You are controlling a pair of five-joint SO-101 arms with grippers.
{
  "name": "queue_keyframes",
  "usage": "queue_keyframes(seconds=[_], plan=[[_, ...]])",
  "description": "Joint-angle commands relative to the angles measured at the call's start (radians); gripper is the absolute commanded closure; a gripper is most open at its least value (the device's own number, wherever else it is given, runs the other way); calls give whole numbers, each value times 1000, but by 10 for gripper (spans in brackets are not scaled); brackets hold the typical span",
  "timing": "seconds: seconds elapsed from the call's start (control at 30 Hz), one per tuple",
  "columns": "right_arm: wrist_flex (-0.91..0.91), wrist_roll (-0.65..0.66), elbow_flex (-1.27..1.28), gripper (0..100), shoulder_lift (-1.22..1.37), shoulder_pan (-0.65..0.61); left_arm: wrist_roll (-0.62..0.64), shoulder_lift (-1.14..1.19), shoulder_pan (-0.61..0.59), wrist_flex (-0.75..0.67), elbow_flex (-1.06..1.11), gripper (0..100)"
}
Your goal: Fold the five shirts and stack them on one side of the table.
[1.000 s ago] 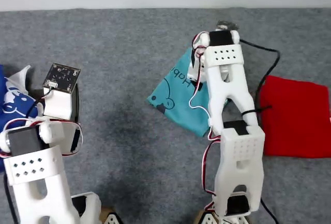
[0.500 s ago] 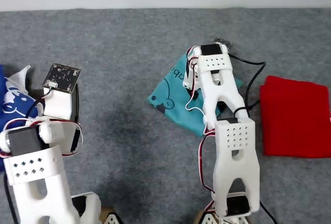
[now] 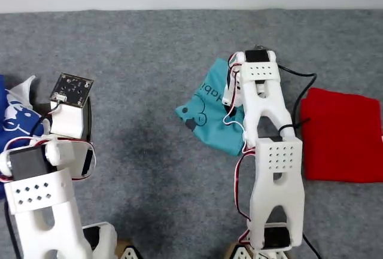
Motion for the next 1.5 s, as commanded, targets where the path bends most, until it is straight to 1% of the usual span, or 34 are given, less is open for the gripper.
queue_keyframes(seconds=[0.0, 0.07, 0.2, 0.3, 0.5, 0.7, 0.9, 1.17, 1.47], plan=[[105, 172, -94, 990, 27, 19, -9, -14, -5, 0, -8, 995], [102, 258, -89, 990, -2, 35, -9, -14, -5, 0, -10, 995], [101, 359, -46, 990, -122, 88, -9, -15, -5, 0, -10, 995], [101, 491, 21, 990, -252, 131, -9, -15, -5, 0, -10, 995], [101, 767, 155, 990, -529, 255, -8, -15, -5, 0, -10, 995], [101, 954, 195, 990, -687, 381, -8, -15, -5, 0, -10, 995], [97, 1068, 195, 990, -687, 513, -8, -15, -5, 0, -10, 995], [56, 1149, 192, 990, -604, 630, -11, -15, -5, 0, -10, 995], [53, 1249, 187, 990, -601, 722, -11, -11, 0, 0, -10, 995]])
